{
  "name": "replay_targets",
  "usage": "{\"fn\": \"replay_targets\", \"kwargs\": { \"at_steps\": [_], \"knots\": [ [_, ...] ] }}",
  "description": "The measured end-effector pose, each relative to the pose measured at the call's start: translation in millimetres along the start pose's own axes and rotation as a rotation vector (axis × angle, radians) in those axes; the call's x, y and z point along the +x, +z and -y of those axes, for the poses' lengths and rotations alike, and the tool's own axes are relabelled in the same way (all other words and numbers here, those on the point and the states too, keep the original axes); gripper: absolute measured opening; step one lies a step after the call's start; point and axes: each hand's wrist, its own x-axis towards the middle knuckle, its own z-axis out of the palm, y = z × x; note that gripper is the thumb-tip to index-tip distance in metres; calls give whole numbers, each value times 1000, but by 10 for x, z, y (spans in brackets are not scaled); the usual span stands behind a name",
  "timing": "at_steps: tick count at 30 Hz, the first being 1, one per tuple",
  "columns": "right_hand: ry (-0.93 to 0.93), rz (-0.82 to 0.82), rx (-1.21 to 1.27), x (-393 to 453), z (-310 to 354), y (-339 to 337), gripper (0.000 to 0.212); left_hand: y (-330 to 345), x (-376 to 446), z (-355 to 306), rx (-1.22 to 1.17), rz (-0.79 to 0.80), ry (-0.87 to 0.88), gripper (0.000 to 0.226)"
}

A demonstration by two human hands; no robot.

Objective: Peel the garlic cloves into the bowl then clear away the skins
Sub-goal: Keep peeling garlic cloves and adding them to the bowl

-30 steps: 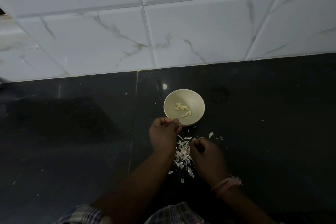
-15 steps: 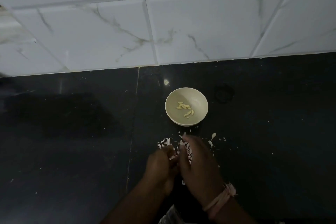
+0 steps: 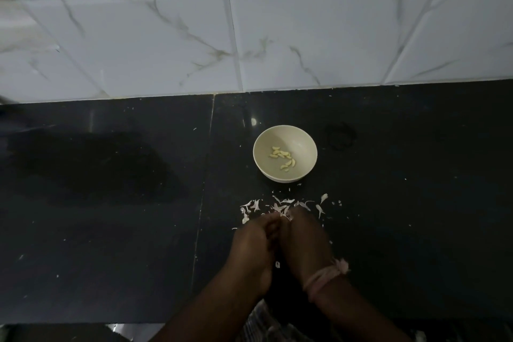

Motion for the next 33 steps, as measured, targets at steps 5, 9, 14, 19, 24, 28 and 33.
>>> {"fn": "replay_targets", "kwargs": {
  "at_steps": [5,9,14,19,24,28,33],
  "knots": [
    [-411,-208,212,-336,204,12,33,-115,59,-24,-30,-33,70,31],
    [-318,-106,221,-138,86,101,35,-70,-64,-13,-29,57,85,47],
    [-364,-333,249,-212,142,-47,52,-57,-51,-127,-38,21,126,42],
    [-355,-149,150,-109,44,114,70,-28,-74,-9,31,58,127,35],
    [-385,-232,345,-310,250,-27,55,-72,-9,-87,49,27,165,26],
    [-421,-170,93,-169,71,95,69,10,-106,-157,-76,91,104,40],
    [-346,-326,217,-214,169,-2,48,34,-43,-183,-83,58,123,34]
  ]
}}
